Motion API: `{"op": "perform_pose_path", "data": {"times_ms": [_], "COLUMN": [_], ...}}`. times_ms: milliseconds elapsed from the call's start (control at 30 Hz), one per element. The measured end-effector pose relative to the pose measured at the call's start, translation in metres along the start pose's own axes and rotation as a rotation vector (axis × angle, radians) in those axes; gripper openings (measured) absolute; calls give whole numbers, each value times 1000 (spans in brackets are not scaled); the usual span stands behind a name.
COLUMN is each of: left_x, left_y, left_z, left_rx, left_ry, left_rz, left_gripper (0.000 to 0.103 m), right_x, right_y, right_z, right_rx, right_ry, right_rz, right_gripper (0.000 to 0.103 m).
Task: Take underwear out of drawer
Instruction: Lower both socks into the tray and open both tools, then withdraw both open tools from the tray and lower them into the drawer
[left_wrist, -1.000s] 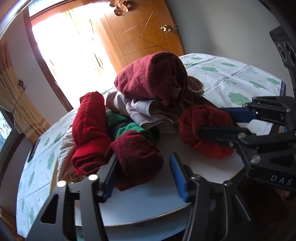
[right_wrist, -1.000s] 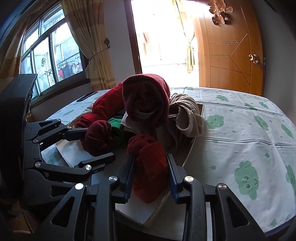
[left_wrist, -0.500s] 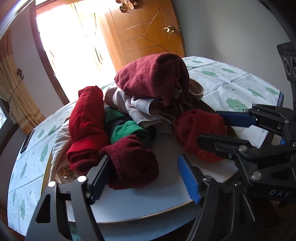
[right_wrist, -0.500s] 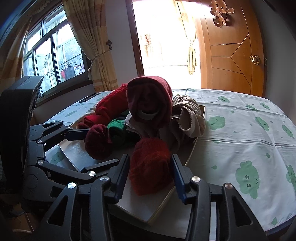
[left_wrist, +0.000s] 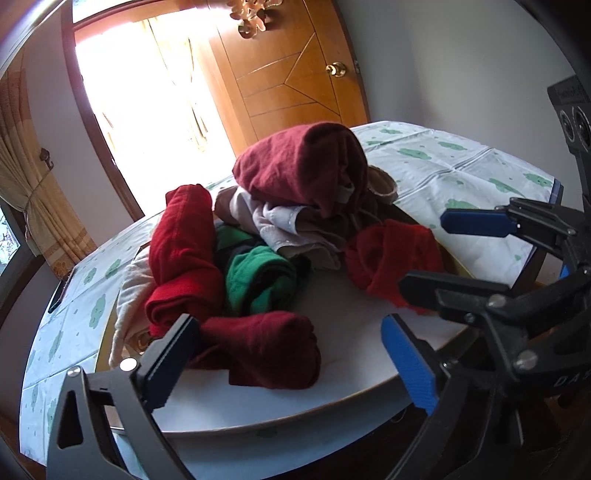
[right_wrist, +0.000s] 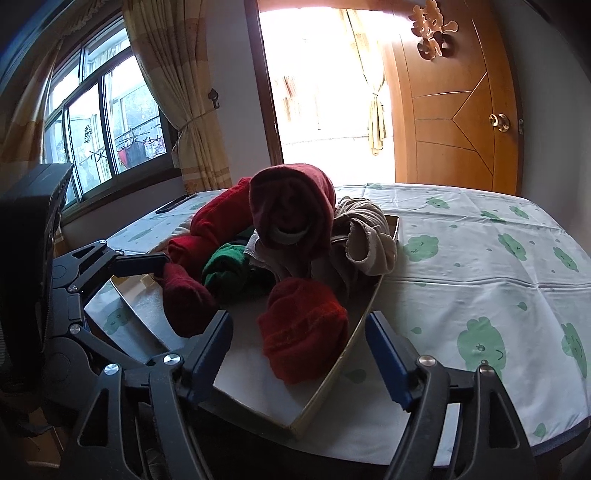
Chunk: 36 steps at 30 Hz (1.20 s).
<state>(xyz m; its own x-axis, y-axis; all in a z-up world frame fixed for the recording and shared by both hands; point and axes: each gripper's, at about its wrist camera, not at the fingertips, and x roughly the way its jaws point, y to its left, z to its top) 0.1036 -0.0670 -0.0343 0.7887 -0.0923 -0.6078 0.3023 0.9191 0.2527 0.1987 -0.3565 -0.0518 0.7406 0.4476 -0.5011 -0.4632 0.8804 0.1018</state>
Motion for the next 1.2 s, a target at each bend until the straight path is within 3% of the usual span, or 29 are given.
{"op": "perform_pose_path", "data": {"times_ms": [400,1200], "left_x": [-17,-69], "left_y": [6,24], "left_z": [-7,-53], "left_rx": [-4,-153], "left_ry": [-47,-124], "left_rz": [-12,-96], "left_gripper": [102,102], "right_x": [-37,-76], "right_y": [8,35], "right_z": [1,-52], "right_rx": [25,53], "right_ry": [-81,-40], "right_rz": [13,79], "right_gripper": [85,87]}}
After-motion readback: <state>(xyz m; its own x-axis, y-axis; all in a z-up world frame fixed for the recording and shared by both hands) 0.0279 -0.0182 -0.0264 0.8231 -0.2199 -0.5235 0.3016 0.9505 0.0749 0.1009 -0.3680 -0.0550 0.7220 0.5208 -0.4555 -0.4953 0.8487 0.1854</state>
